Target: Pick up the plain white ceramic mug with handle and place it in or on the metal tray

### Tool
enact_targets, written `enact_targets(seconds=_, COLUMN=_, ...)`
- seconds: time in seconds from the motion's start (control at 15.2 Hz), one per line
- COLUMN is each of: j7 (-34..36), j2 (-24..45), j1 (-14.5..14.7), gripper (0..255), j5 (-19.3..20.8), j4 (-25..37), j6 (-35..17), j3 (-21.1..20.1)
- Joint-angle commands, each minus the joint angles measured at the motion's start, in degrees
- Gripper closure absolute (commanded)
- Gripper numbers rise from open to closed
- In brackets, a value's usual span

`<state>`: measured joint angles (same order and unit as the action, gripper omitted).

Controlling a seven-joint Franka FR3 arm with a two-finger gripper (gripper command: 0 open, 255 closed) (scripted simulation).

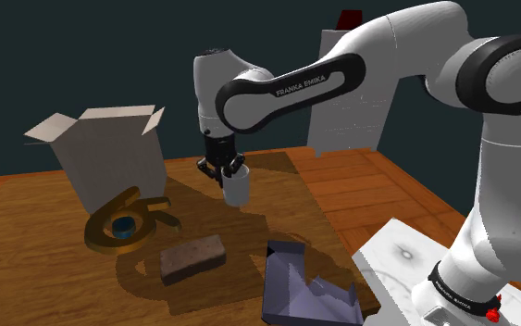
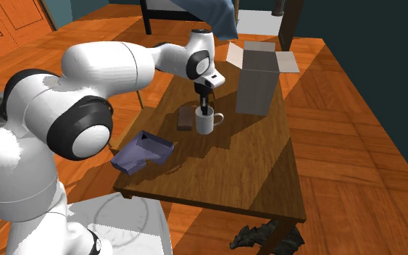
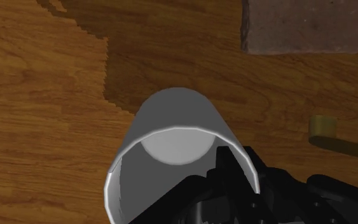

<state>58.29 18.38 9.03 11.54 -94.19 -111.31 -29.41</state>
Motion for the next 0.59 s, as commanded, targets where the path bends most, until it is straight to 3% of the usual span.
enact_targets(seconds=0.0, j7=-0.2, j2=-0.4, j1=0.0, gripper=255, j5=-0.3, j4=1.2, j6=1.6, j3=-0.1)
enact_targets(seconds=0.13, j7=-0.4, j2=-0.6, j1=0.1, gripper=255, j5=-0.5, j4=2.4, j6=3.0, j3=-0.2)
enact_targets(seconds=0.53, j7=-0.4, j2=-14.5, j1=-1.5, gripper=255, j5=-7.3, j4=-13.3, j6=-0.7, j3=-2.4)
